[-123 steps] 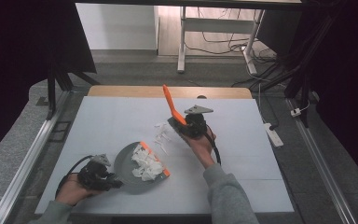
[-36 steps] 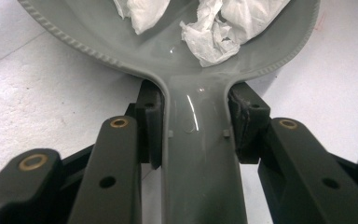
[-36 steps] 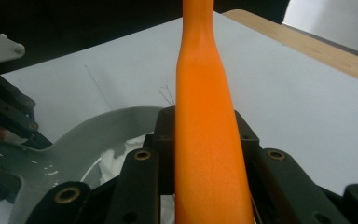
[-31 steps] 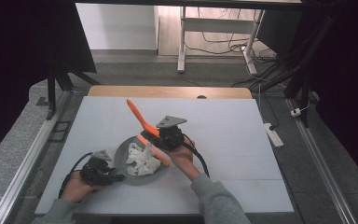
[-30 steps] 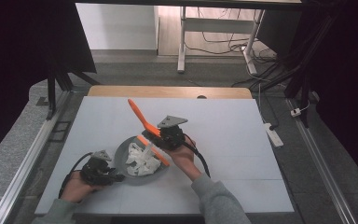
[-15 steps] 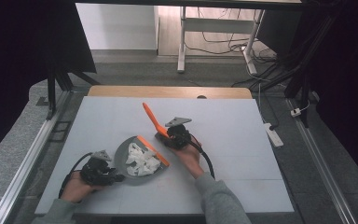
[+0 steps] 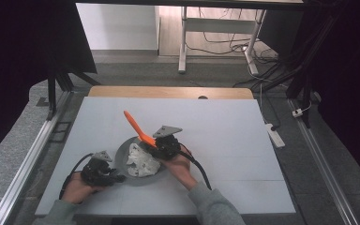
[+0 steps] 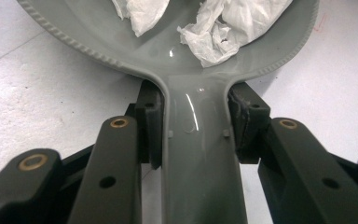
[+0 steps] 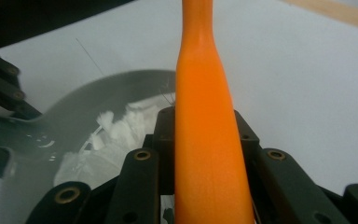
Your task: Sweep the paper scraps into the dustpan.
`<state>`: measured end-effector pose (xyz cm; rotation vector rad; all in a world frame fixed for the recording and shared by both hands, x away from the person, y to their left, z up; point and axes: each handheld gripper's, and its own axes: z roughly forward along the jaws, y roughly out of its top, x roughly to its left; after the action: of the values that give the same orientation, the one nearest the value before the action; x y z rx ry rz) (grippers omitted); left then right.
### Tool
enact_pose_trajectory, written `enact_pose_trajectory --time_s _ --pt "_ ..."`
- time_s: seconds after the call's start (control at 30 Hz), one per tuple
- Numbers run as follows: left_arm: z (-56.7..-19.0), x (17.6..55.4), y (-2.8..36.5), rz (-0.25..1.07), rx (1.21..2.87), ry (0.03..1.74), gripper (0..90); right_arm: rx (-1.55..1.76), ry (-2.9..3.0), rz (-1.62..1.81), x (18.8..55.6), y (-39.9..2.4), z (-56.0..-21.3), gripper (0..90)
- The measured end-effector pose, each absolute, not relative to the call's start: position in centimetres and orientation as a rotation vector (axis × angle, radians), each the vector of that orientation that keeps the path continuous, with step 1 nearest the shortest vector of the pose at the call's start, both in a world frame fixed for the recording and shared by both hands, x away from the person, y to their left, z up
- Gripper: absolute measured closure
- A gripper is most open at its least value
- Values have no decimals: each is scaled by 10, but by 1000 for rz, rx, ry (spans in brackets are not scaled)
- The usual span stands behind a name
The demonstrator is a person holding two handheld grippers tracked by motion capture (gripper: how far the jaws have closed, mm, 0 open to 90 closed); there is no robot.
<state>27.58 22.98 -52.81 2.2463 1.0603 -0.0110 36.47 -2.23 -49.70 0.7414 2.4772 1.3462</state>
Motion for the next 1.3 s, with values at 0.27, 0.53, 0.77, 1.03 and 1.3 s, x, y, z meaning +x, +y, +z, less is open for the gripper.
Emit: enact_pose_trajectory --time_s 0.27,0.53,0.77,1.03,1.3 --pt "-528 276 231 6 2228 1067 610 750 2370 1386 369 -38 -478 701" --pt "-526 274 234 29 2193 1040 610 753 2341 1404 370 -48 -467 701" --pt "-526 273 235 18 2208 1053 609 789 2312 1368 380 -58 -468 701" --pt "-526 271 238 -3 2249 1043 610 926 2326 1240 416 -64 -494 701" --pt "-529 275 232 -9 2257 1036 610 976 2376 1204 433 -52 -515 702"
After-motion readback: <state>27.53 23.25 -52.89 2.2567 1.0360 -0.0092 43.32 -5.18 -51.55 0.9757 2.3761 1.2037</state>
